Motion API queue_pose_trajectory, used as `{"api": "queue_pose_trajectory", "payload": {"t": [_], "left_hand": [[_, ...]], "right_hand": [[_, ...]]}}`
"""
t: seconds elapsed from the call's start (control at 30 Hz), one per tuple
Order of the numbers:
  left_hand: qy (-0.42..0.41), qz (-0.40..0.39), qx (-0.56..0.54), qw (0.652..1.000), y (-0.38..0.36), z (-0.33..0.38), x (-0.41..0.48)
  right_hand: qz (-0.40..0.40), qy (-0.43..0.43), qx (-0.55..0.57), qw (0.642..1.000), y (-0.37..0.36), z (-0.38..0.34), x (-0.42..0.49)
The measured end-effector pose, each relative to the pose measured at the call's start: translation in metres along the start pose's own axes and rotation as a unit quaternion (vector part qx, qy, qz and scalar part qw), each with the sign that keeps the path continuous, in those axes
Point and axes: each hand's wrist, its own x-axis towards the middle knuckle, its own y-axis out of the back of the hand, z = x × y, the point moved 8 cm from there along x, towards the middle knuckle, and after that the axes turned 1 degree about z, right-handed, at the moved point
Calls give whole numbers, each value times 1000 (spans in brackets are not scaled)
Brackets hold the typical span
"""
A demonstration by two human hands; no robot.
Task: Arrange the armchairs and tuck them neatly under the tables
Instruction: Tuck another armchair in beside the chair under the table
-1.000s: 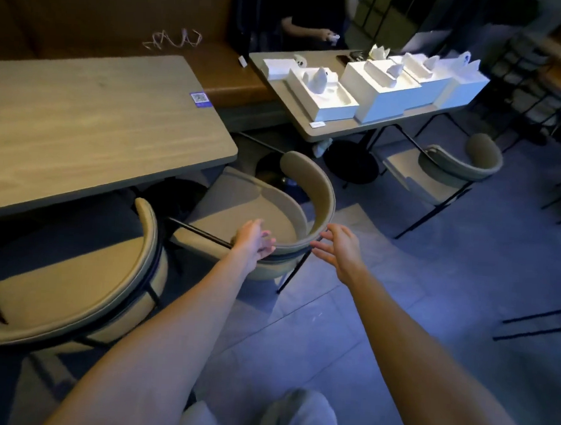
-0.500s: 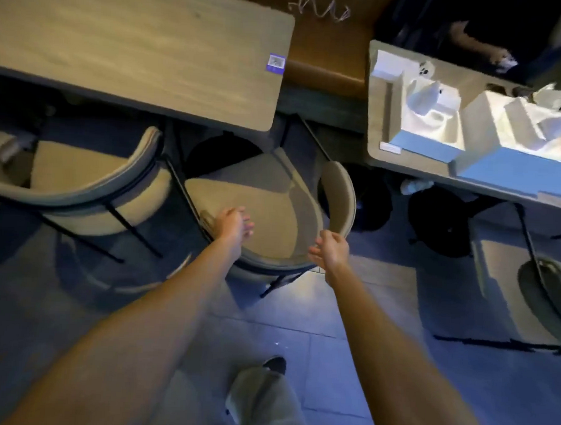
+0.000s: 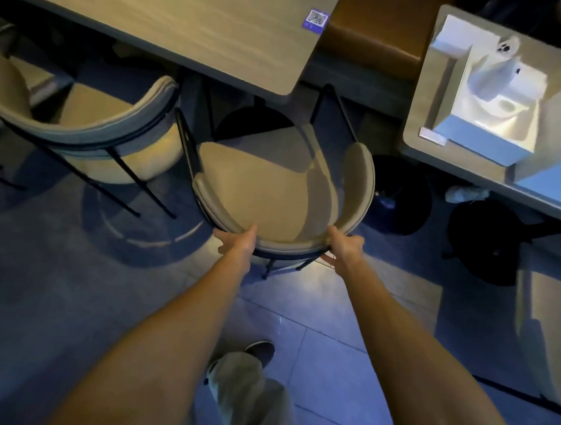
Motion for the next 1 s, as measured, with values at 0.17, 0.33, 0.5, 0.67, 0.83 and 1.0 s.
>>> {"api": "queue_pose_trajectory", "payload": {"t": [0.17,0.33,0.5,0.67,0.83,1.0], "left_hand": [[-72,20,-35,997,-5,3,14],[-129,42,-9,991,-3,8,17],[-162,20,10,987,8,13,17],[-178,-7,34,983,24,21,34],[-182,-29,64,981,39,33,41],[-187,-50,104,976,61,50,54]], "right_hand": [[-10,2,-72,997,1,-6,26],[-20,13,-72,997,-3,-8,37],[-44,-15,-53,998,-6,0,12],[-73,-51,-22,996,-15,20,-8],[-53,-60,7,997,-27,42,-17],[-42,-80,21,996,-46,59,-40]]}}
